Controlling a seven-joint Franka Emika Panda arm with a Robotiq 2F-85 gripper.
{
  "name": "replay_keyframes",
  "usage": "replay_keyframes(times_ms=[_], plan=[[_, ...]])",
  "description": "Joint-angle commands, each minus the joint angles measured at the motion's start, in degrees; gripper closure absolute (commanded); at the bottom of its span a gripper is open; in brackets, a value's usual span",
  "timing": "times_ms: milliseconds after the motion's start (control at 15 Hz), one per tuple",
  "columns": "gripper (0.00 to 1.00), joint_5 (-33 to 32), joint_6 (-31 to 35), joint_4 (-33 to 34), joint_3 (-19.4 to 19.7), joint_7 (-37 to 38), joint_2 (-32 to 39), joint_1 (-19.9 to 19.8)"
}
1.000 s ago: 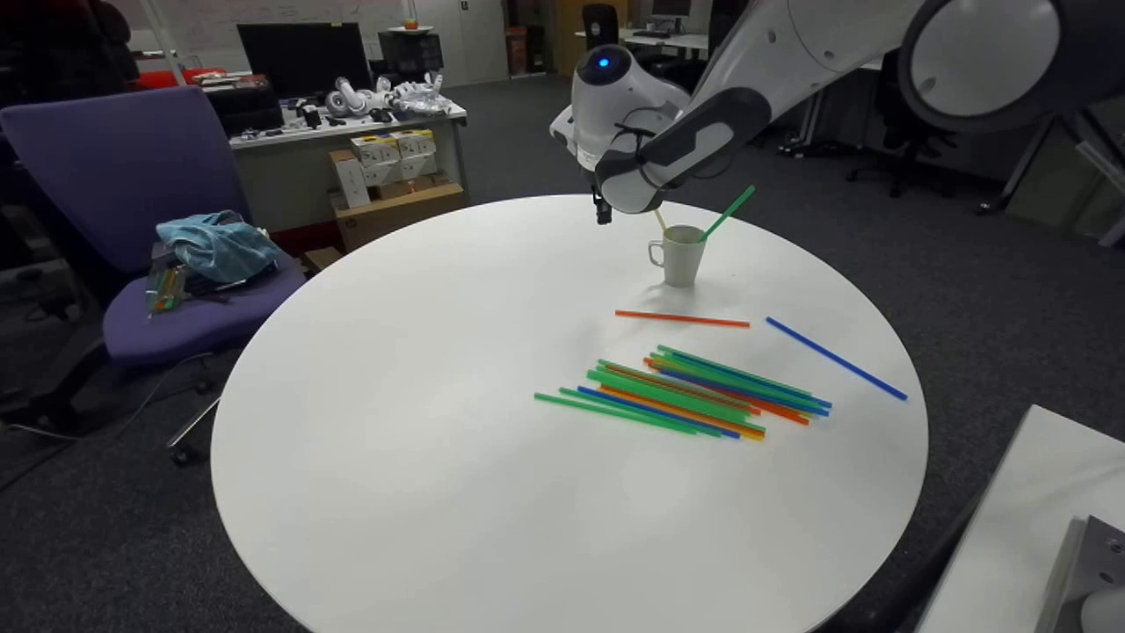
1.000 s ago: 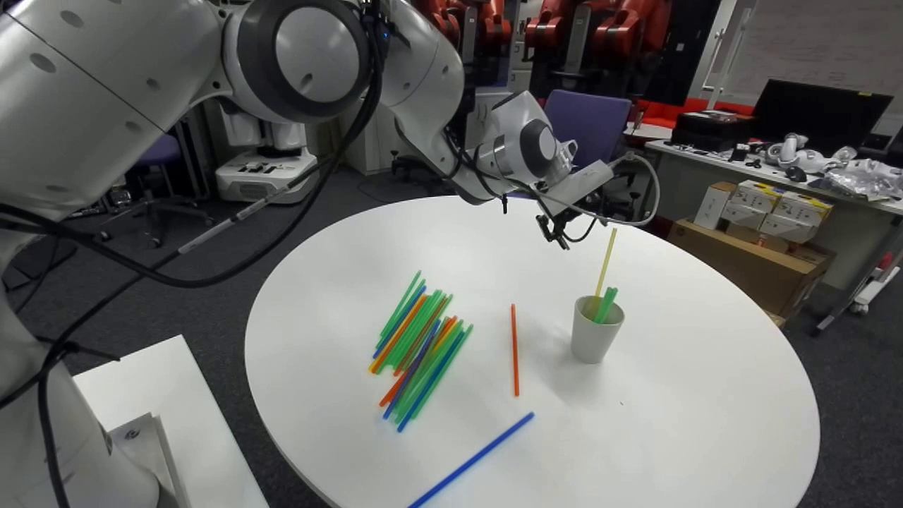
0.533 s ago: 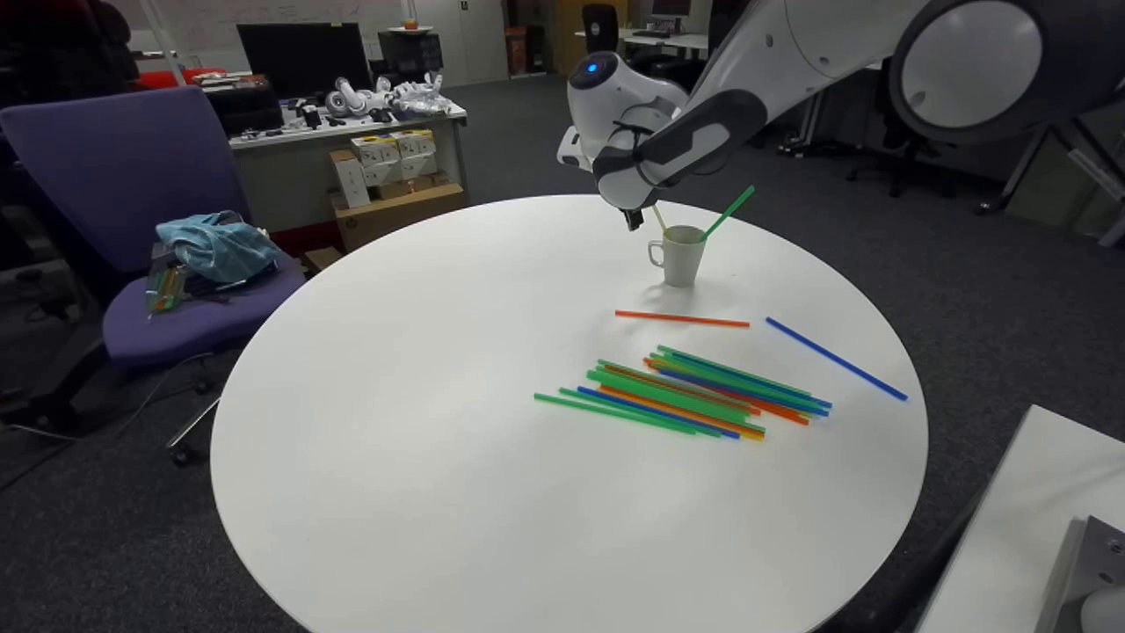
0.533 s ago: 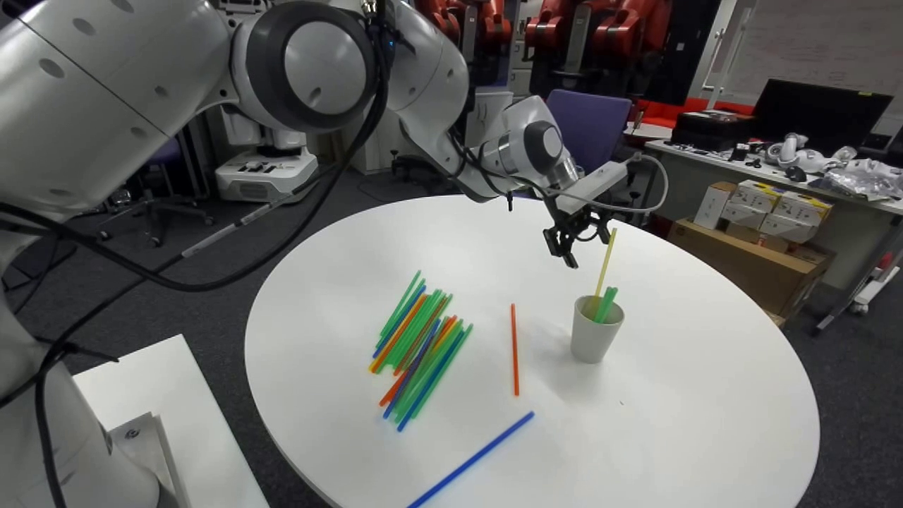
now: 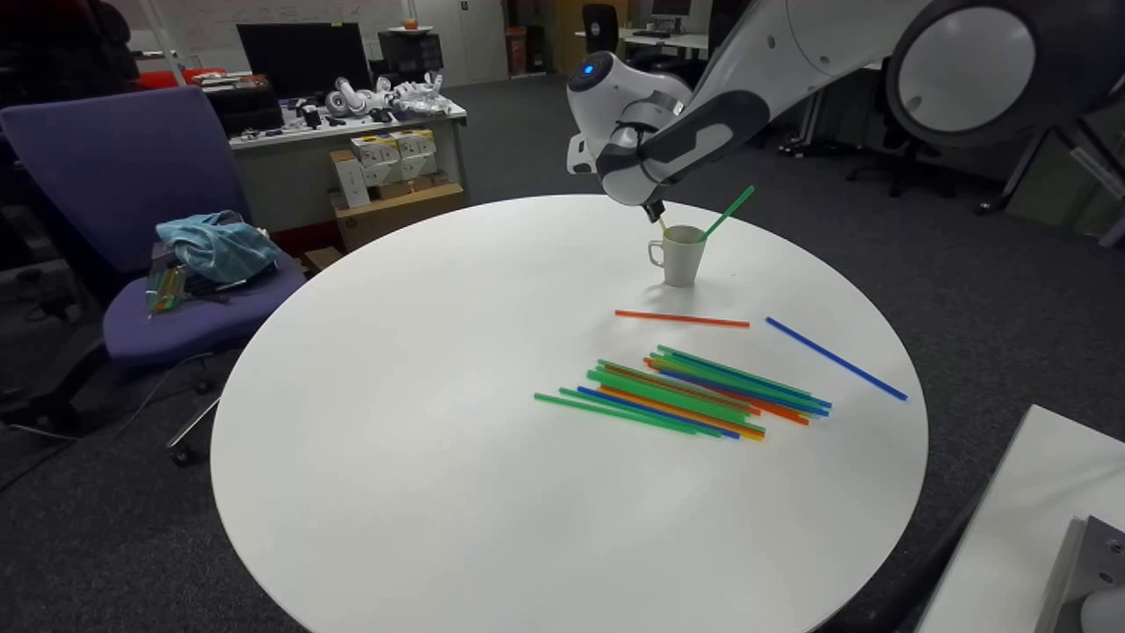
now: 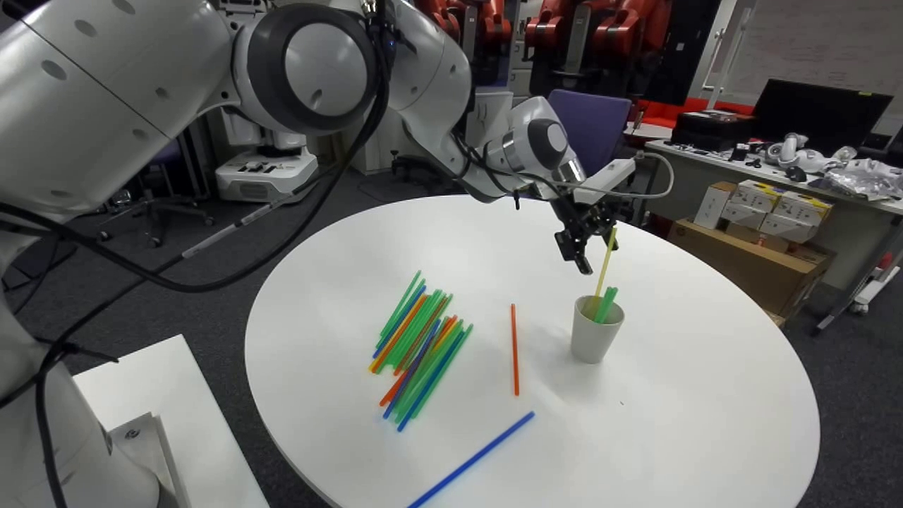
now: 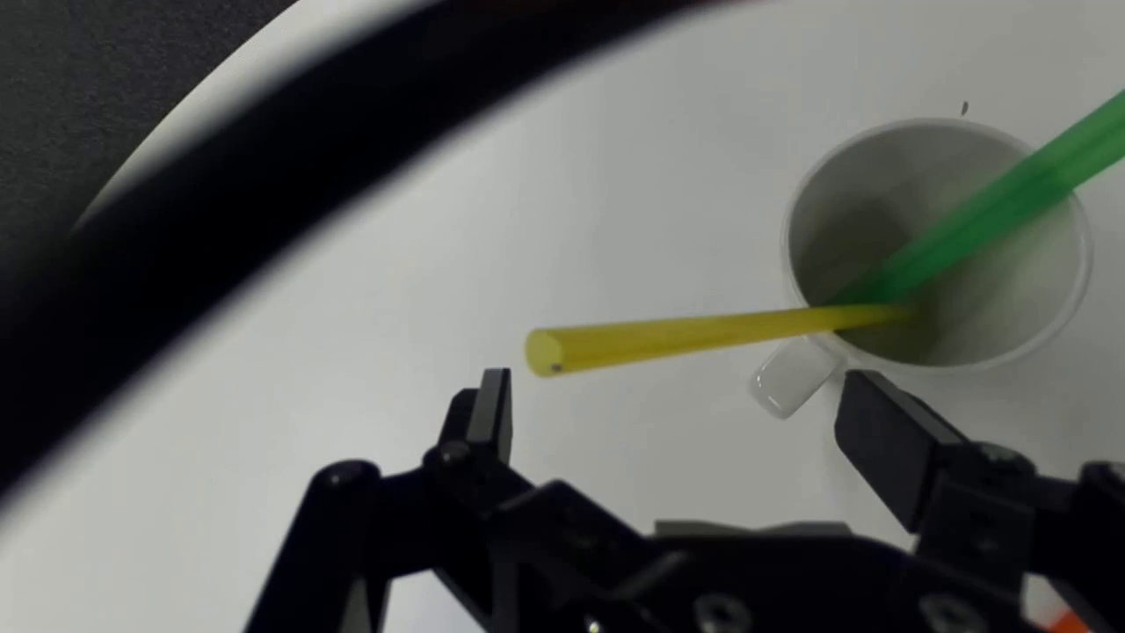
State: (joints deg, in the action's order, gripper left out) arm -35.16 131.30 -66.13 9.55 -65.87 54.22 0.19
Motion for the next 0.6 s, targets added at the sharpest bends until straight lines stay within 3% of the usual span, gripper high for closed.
replay_keyframes(times_ms=[0, 533], plan=[[0.00, -2.3, -0.1, -0.8, 0.5, -3.2, -0.8, -1.3], [0.00, -2.4, 0.6, -5.3, 0.1, -4.7, -5.2, -3.1]])
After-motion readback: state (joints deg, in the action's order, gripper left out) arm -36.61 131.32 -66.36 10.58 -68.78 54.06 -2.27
